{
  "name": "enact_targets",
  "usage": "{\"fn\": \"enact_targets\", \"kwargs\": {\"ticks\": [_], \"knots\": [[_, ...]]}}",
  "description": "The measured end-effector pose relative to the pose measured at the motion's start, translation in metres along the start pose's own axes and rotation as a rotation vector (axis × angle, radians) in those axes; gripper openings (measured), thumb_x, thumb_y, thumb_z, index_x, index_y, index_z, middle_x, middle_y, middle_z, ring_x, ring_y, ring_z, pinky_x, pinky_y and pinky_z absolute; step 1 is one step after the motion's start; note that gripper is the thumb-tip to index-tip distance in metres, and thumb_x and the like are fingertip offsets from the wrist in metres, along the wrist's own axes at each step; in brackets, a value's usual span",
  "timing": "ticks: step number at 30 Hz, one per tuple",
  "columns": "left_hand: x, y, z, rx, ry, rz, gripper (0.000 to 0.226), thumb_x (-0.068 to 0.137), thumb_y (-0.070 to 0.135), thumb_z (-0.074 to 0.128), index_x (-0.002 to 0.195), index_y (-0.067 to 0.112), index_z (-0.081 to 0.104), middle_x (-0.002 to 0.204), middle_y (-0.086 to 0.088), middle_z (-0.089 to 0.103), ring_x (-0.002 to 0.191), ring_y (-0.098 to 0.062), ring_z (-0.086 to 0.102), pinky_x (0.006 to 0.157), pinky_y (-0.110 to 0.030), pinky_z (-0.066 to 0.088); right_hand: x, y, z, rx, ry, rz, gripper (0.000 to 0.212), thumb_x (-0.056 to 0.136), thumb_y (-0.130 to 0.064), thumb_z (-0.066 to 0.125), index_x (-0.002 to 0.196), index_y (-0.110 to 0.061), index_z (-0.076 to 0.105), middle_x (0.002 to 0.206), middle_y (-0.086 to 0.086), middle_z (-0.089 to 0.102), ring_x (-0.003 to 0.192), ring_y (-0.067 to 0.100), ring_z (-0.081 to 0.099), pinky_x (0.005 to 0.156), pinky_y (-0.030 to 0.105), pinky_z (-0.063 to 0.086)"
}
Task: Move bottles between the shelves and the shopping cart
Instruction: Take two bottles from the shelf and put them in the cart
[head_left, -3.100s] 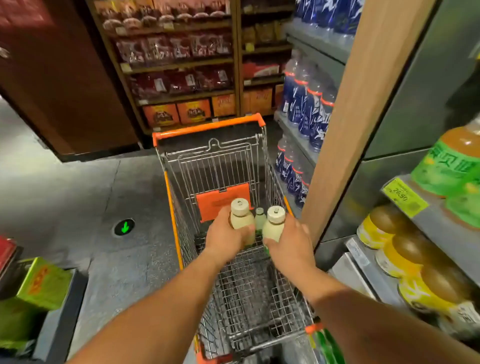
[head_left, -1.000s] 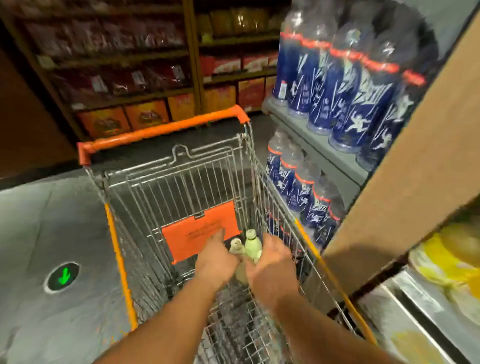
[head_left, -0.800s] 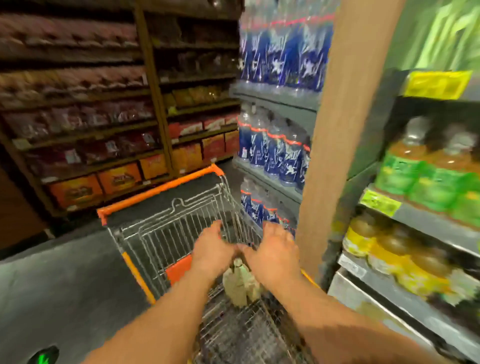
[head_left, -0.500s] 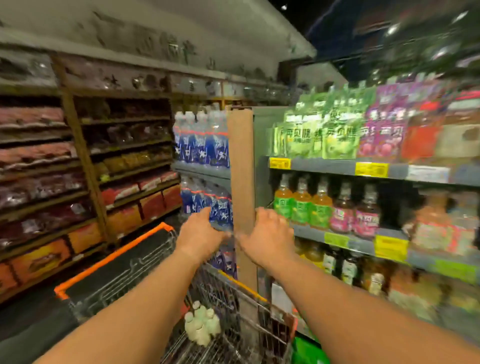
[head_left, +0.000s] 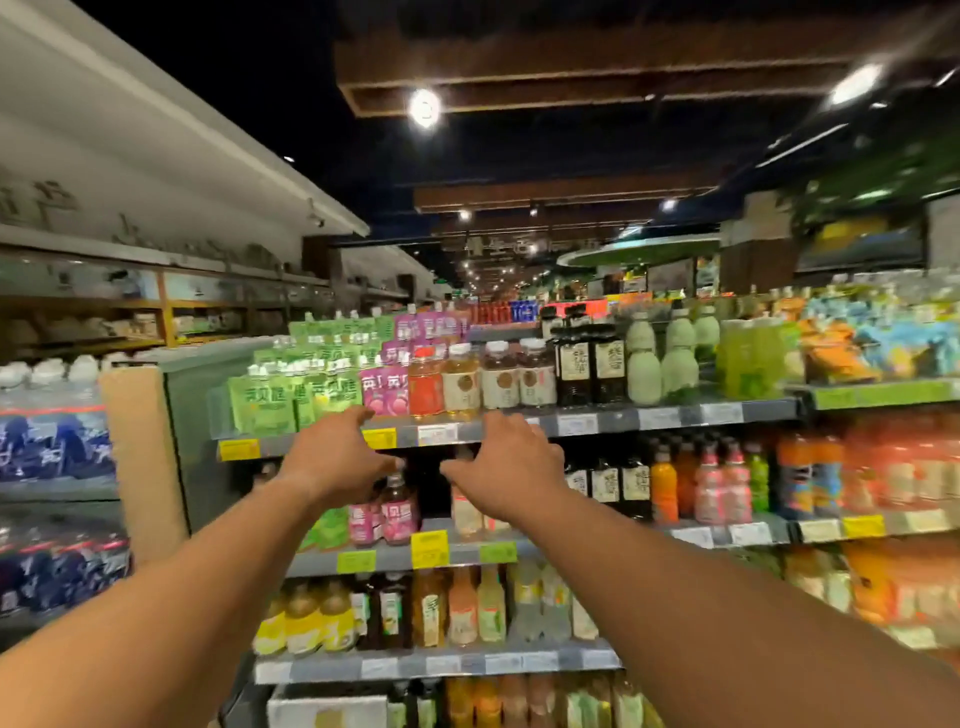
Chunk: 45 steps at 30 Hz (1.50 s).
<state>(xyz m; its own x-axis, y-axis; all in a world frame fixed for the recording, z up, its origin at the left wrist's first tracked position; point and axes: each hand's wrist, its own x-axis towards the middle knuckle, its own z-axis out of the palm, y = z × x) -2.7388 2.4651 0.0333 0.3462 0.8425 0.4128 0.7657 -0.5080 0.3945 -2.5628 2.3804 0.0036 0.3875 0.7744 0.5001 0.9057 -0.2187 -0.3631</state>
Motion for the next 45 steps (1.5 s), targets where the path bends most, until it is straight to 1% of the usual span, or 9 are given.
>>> {"fn": "enact_targets", "kwargs": {"ticks": [11,18,24,29,33,35,37,41,45], "knots": [[0.000,0.292,0.129,-0.251,-0.115,0.217,0.080,0.080,0.047,0.075,0.147,0.020,0.040,0.134,-0.005,0.058,0.083,-0.010,0.057,0.072,-0.026,0.048,-0.024,0.268,-0.164,-0.109,0.129,0.212,0.070,0.071,-0.069,0.054,0.122,-0.022,0.049,0.117,0.004,0.058,0.107,0.028,0.056,0.080,0.041,0.047],[0.024,0.415,0.204,-0.394,-0.202,0.267,0.083,0.083,0.044,0.074,0.151,0.021,0.033,0.150,-0.003,0.043,0.116,-0.018,0.053,0.091,-0.023,0.041,0.001,0.397,-0.201,-0.095,0.103,0.309,0.081,0.067,-0.072,0.054,0.130,-0.022,0.047,0.121,0.002,0.056,0.109,0.029,0.055,0.089,0.044,0.050],[0.092,0.463,0.256,-0.439,-0.219,0.248,0.087,0.082,0.044,0.076,0.152,0.018,0.031,0.153,-0.003,0.040,0.133,-0.024,0.045,0.100,-0.030,0.041,0.060,0.461,-0.182,0.039,0.093,0.308,0.072,0.070,-0.061,0.061,0.126,-0.016,0.049,0.117,0.005,0.059,0.100,0.028,0.061,0.083,0.043,0.055],[0.162,0.491,0.302,-0.499,-0.252,0.233,0.076,0.080,0.040,0.078,0.142,0.014,0.044,0.116,0.004,0.061,0.084,-0.009,0.052,0.077,-0.026,0.046,0.126,0.511,-0.161,0.051,0.140,0.317,0.076,0.076,-0.054,0.069,0.135,-0.015,0.042,0.128,0.006,0.053,0.105,0.025,0.058,0.079,0.033,0.048],[0.212,0.510,0.335,-0.551,-0.245,0.187,0.058,0.078,0.036,0.080,0.127,0.016,0.054,0.099,0.010,0.052,0.089,-0.014,0.051,0.085,-0.032,0.050,0.180,0.539,-0.145,0.060,0.137,0.327,0.070,0.078,-0.055,0.069,0.128,-0.014,0.045,0.125,0.007,0.053,0.105,0.027,0.058,0.075,0.032,0.044],[0.233,0.517,0.347,-0.549,-0.251,0.163,0.044,0.077,0.036,0.081,0.109,0.019,0.055,0.100,0.012,0.056,0.092,-0.013,0.056,0.086,-0.031,0.049,0.205,0.547,-0.138,0.082,0.108,0.319,0.065,0.079,-0.052,0.069,0.127,-0.014,0.046,0.124,0.008,0.054,0.097,0.025,0.058,0.072,0.030,0.045],[0.252,0.525,0.358,-0.543,-0.251,0.142,0.049,0.076,0.037,0.081,0.112,0.014,0.057,0.111,0.002,0.064,0.099,-0.020,0.062,0.092,-0.039,0.051,0.231,0.555,-0.134,0.121,0.094,0.295,0.056,0.081,-0.048,0.070,0.121,-0.015,0.048,0.119,0.007,0.058,0.088,0.022,0.058,0.067,0.029,0.044],[0.279,0.538,0.374,-0.503,-0.201,0.102,0.054,0.076,0.041,0.080,0.115,0.012,0.055,0.113,-0.006,0.063,0.101,-0.026,0.061,0.091,-0.041,0.051,0.277,0.565,-0.127,0.164,0.055,0.270,0.056,0.085,-0.046,0.067,0.122,-0.008,0.050,0.117,0.010,0.060,0.101,0.029,0.061,0.080,0.038,0.053],[0.296,0.548,0.388,-0.494,-0.183,0.084,0.030,0.076,0.038,0.081,0.087,0.026,0.055,0.105,-0.002,0.068,0.091,-0.020,0.063,0.081,-0.032,0.052,0.307,0.579,-0.120,0.132,-0.005,0.294,0.054,0.088,-0.042,0.064,0.122,-0.003,0.048,0.116,0.014,0.060,0.102,0.033,0.061,0.082,0.041,0.054]]}}
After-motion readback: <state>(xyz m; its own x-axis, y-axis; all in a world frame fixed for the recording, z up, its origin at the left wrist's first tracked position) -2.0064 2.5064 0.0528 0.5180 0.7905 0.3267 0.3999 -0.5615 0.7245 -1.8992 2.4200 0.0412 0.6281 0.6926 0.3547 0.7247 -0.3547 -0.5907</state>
